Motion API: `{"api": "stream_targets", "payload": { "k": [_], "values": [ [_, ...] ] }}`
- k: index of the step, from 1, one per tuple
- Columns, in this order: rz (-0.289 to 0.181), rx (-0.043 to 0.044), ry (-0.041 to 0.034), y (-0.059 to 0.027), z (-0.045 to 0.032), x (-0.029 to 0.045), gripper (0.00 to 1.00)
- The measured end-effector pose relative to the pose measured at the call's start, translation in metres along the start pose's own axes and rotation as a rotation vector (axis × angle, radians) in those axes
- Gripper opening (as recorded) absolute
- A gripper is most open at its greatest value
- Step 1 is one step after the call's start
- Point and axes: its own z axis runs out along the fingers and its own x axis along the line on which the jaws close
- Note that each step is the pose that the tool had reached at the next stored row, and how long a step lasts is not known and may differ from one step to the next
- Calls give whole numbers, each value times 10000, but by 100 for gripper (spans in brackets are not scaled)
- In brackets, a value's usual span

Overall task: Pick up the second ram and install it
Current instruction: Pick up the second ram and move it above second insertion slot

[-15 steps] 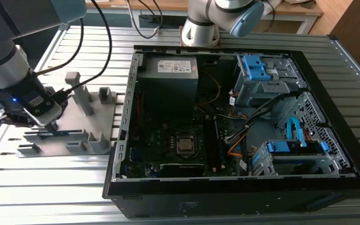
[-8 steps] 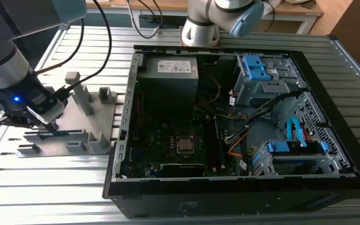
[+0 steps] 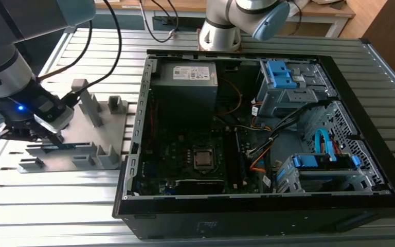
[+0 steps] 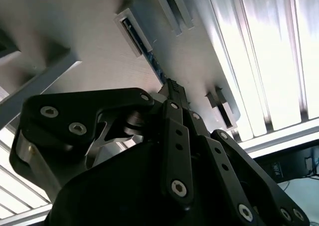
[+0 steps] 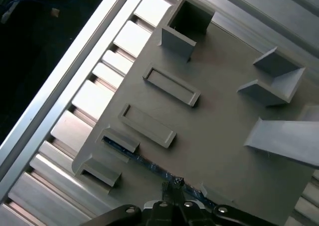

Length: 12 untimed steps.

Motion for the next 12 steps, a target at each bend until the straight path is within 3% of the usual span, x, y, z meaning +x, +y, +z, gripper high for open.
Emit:
{"api": "stream_targets", "payload": {
  "k": [12],
  "values": [
    [-1298, 1, 55, 0, 0, 0, 10]
  ]
}}
